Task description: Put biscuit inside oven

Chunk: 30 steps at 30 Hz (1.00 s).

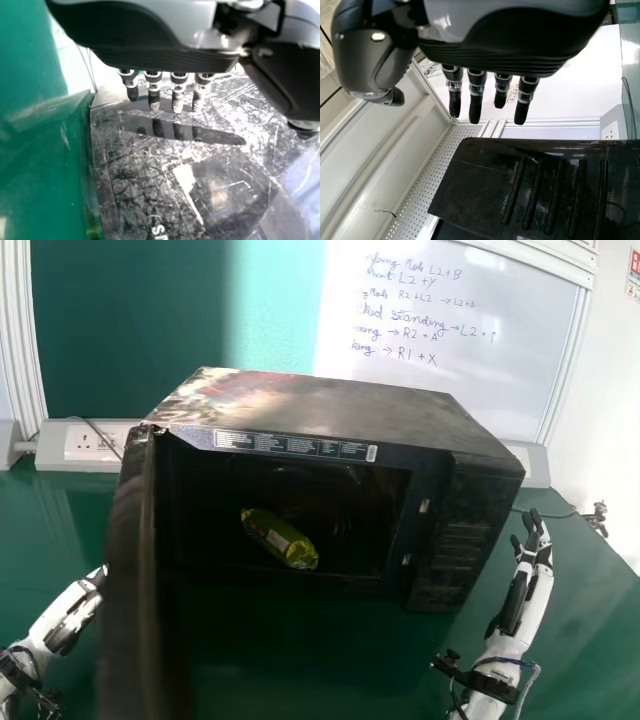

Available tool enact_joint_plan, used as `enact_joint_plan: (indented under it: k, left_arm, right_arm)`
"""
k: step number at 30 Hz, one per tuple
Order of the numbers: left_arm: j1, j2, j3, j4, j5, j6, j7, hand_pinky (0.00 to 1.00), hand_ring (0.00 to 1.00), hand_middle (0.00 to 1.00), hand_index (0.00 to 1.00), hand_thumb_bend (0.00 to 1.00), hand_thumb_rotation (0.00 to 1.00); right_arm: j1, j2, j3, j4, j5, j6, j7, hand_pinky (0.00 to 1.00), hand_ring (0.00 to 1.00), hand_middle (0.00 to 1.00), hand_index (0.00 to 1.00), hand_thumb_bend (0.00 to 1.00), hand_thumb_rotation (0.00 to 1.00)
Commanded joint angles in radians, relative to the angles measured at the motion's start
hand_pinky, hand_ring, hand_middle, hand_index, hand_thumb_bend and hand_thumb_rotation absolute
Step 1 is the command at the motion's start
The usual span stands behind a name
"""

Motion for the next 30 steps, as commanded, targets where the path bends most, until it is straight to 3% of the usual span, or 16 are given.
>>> enact_joint_plan:
  k: [1, 17, 30]
  left_arm:
    - [0.012, -0.022, -0.041, -0.002, 0.029, -0.005, 0.004, 0.8, 0.82, 0.83, 0.86, 0.9, 0.83]
    - [0.029, -0.023, -0.124, -0.145, 0.021, 0.043, 0.039, 0.81, 0.83, 0.84, 0.87, 0.85, 0.83]
    - [0.073, -0.025, -0.157, -0.303, 0.044, 0.146, 0.11, 0.8, 0.82, 0.83, 0.86, 0.82, 0.79]
  right_arm:
    - [-0.009, 0.004, 0.002, 0.004, -0.005, -0.003, -0.003, 0.87, 0.87, 0.89, 0.88, 0.58, 1.0]
    - [-0.003, 0.016, 0.01, -0.008, 0.02, 0.025, 0.015, 0.91, 0.89, 0.89, 0.88, 0.65, 1.0]
    - [0.002, 0.017, 0.009, -0.015, 0.015, 0.031, 0.016, 0.91, 0.9, 0.88, 0.87, 0.67, 1.0]
